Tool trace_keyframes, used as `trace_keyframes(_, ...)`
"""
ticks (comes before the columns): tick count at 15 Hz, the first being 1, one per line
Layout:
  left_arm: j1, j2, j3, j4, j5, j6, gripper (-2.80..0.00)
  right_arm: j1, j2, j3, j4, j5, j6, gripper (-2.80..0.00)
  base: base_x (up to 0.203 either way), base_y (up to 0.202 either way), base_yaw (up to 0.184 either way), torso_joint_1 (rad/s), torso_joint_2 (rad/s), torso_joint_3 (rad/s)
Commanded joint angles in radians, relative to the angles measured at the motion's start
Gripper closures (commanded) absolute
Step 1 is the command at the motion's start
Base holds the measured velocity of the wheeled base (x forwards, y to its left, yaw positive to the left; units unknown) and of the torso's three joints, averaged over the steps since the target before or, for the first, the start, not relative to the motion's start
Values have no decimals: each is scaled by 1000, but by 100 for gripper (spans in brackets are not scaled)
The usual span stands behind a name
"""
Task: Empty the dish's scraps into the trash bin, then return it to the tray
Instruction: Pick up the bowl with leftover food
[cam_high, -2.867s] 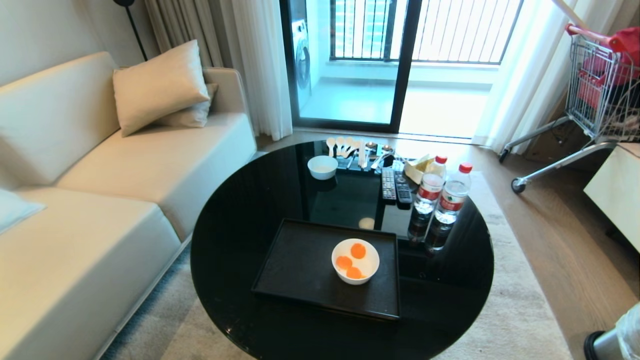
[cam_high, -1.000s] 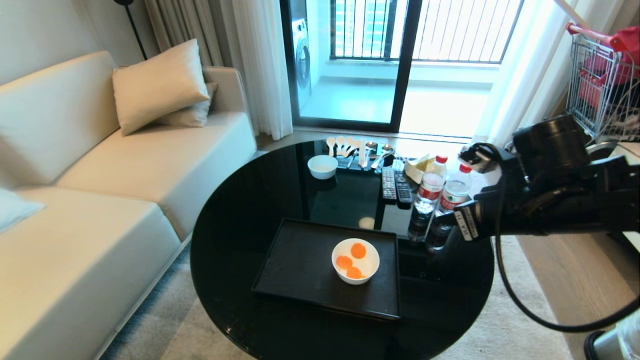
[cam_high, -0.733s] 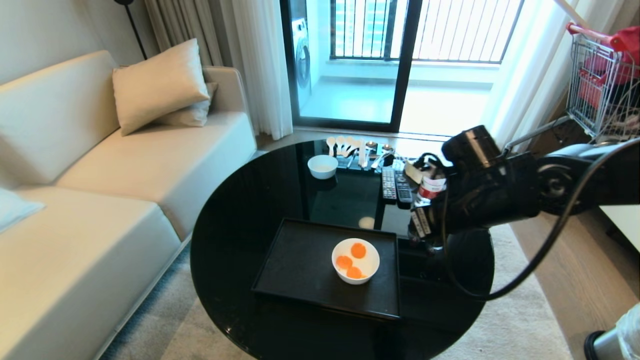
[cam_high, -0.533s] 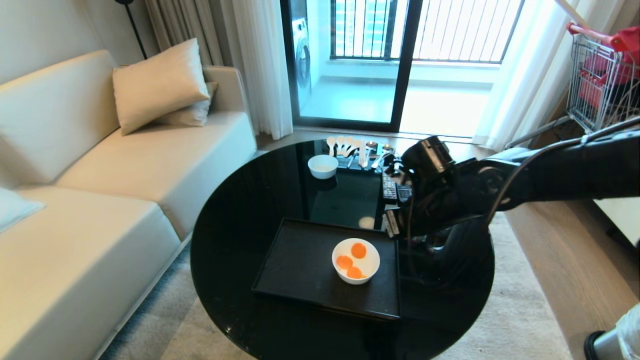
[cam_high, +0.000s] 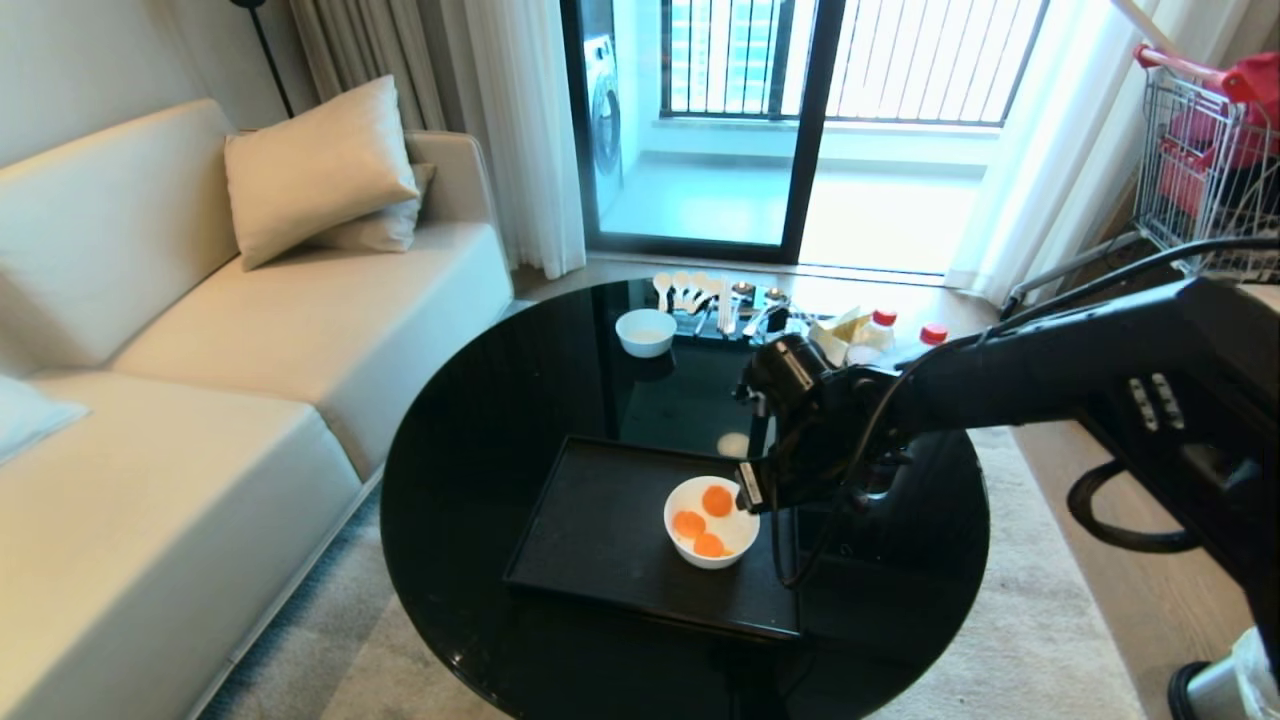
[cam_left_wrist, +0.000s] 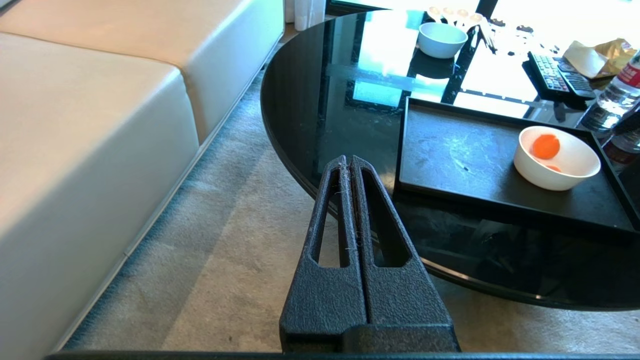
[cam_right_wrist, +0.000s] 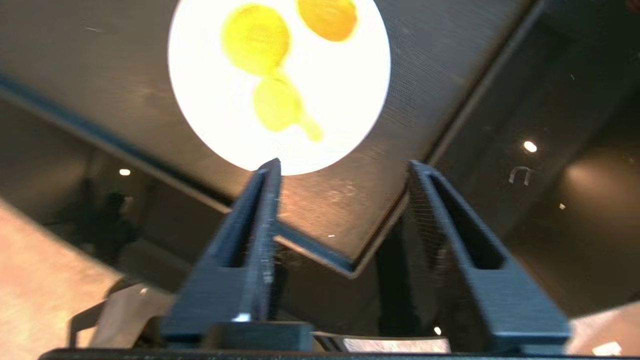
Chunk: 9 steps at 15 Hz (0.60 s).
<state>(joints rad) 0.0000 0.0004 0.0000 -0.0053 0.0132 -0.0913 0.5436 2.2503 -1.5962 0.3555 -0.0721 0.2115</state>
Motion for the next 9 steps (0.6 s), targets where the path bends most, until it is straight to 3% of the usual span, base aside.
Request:
trace_keyframes(1, 0, 0, 0, -1, 1, -1, 0, -1, 41, -2, -3, -17, 21, -280, 0, 0, 0, 0, 0, 0)
trace_keyframes(6, 0, 0, 0, -1, 1, -1, 0, 2, 113, -38, -3, -109, 93, -280, 0, 0, 0, 0, 0, 0)
trace_keyframes(9, 0, 0, 0, -1, 1, -1, 0, 2, 147, -65, -5, -124, 150, -280, 0, 0, 0, 0, 0, 0)
